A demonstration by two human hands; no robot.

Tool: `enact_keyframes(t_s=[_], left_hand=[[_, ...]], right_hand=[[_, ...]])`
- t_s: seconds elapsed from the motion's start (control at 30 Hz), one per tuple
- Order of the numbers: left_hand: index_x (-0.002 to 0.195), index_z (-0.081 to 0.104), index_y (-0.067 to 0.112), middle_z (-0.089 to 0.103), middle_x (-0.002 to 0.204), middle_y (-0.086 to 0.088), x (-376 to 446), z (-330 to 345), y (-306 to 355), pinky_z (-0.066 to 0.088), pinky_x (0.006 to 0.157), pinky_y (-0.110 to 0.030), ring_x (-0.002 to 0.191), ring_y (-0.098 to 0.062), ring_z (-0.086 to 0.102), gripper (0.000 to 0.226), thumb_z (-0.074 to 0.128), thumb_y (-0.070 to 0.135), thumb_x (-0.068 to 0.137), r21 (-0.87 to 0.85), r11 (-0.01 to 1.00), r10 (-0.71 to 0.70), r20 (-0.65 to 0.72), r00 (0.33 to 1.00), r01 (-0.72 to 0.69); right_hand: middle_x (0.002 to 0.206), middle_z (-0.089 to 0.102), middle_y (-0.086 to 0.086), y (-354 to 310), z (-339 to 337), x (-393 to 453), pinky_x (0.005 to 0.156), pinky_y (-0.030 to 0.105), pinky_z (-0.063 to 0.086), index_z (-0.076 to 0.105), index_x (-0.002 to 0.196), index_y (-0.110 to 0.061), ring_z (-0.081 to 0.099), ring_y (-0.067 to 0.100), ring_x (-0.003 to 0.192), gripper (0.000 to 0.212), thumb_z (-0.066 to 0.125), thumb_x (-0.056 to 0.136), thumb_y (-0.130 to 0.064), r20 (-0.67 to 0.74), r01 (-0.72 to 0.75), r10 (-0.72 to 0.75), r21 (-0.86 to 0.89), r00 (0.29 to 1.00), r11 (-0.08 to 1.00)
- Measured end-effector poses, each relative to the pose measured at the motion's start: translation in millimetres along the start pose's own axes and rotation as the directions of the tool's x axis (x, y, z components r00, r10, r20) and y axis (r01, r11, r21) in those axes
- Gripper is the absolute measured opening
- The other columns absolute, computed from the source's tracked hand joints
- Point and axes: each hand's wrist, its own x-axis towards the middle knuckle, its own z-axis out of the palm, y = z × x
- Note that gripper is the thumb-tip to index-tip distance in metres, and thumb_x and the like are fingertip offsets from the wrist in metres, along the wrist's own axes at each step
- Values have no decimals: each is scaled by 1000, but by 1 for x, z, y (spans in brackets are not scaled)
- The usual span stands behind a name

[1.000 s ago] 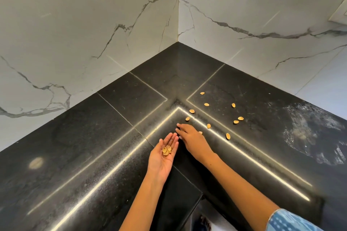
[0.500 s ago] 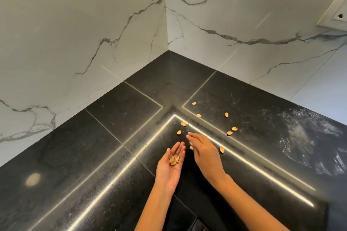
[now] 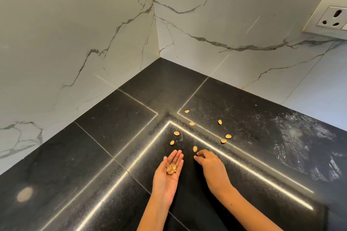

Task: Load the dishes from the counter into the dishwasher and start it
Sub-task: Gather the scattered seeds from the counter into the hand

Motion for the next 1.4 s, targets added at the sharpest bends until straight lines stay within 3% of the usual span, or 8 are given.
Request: enact_keyframes(t_s=[0.1,0.2,0.27,0.47,0.63,1.0,1.17,1.4], left_hand=[[108,59,-9,68,105,-24,0,1,-1,54,80,-37,88,-28,70,36,33,16,102,6,1000,0,4,1000,0],[109,58,-9,68,105,-24,0,0,-2,54,81,-38,88,-28,70,36,33,17,102,11,1000,-2,8,1000,2],[109,58,-8,68,105,-24,-1,-1,-3,53,81,-38,88,-28,70,36,33,17,102,15,1000,-4,10,1000,3],[109,58,-8,68,103,-23,-5,-3,-4,55,79,-36,88,-27,70,36,33,17,102,27,1000,-12,14,1000,11],[109,58,-8,69,102,-23,-9,-4,-6,55,79,-36,102,-29,63,37,32,18,103,56,998,-23,17,1000,22],[112,58,-7,67,107,-23,-15,-9,-10,56,79,-34,94,-27,68,38,32,18,103,69,997,-47,34,998,44],[111,58,-7,67,107,-24,-18,-10,-10,55,80,-34,98,-29,67,38,32,18,103,90,995,-48,32,998,45],[114,57,-7,64,113,-23,-12,-9,-16,50,91,-36,109,-29,60,38,32,19,103,89,996,-26,17,999,25]], right_hand=[[110,60,1,-7,-5,2,86,36,46,66,110,-14,56,22,105,23,57,89,-10,28,-51,53,-49,998,997],[73,63,-2,-14,-14,2,49,28,45,71,78,-18,62,16,65,29,86,54,-11,84,-30,46,-182,995,983],[59,57,-5,-16,-17,3,36,24,38,68,69,-19,57,13,49,44,92,33,-11,75,-36,57,-257,996,966],[83,63,6,-21,-22,8,51,33,48,64,100,-7,62,22,73,38,79,65,-9,27,-8,15,-247,1000,969],[120,48,11,-19,-15,1,88,40,44,34,135,-8,46,27,109,53,55,87,-1,154,8,38,-285,987,959],[119,48,10,-21,-21,-6,84,32,41,31,133,-9,46,26,108,57,54,83,6,197,24,28,-253,980,967],[113,50,3,-10,-23,-18,80,24,34,44,117,-13,45,20,99,32,42,88,1,89,89,-79,-115,993,989],[95,57,-7,-13,-21,-21,70,28,46,49,107,-21,53,14,84,18,47,93,-10,-54,-12,16,83,998,996]])
